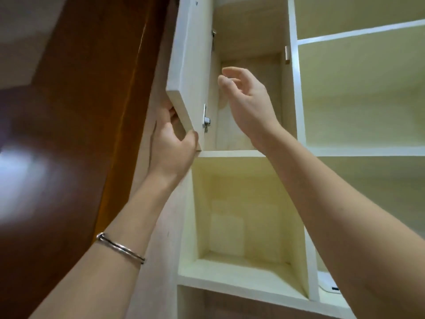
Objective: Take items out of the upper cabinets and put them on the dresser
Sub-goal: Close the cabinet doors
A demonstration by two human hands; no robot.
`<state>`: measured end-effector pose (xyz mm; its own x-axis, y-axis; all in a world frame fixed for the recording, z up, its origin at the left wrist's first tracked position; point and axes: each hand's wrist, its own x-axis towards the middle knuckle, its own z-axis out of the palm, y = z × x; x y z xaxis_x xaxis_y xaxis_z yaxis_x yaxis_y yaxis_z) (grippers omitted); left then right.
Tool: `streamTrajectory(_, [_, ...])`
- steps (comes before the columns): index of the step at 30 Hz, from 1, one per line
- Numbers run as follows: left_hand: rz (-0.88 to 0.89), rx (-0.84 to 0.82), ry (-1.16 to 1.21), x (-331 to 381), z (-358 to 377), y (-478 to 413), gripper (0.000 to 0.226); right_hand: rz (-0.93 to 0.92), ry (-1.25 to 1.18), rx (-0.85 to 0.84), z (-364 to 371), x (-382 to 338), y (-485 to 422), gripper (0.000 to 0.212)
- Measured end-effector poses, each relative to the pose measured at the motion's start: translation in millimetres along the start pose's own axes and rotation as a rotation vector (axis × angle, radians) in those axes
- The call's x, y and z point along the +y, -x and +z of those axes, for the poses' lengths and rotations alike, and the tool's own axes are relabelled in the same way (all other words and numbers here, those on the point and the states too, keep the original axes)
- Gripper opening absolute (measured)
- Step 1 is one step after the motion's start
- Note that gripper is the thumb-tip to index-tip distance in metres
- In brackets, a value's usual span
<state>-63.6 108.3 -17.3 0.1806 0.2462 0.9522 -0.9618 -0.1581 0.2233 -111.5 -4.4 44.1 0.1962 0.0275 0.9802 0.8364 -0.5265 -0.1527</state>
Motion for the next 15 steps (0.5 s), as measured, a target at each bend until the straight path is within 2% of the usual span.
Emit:
streamTrajectory(2, [0.095,-0.085,-0.089,2,8,3,0.054,0.005,-0.097,0.027,3,-9,-11,0.039])
streamTrajectory(5, [0.153,-0.233,-0.185,4,29,5,0.063,0.108,-0.187,0.146,-12,-2,-19,0.043])
streamTrajectory(7, [0.166,-0.278,-0.181,5,45,7,0.063,0.102,-0.114,0.204,-29,14,-17,0.035])
streamTrajectory(10, [0.187,-0.313,-0.188,2,60,8,0.061,0.071,0.003,0.224,-48,34,-17,0.035])
streamTrajectory(15, [0.260,-0.371,-0.247,-6,80,7,0.066,0.033,0.225,0.311,-66,57,-17,0.051])
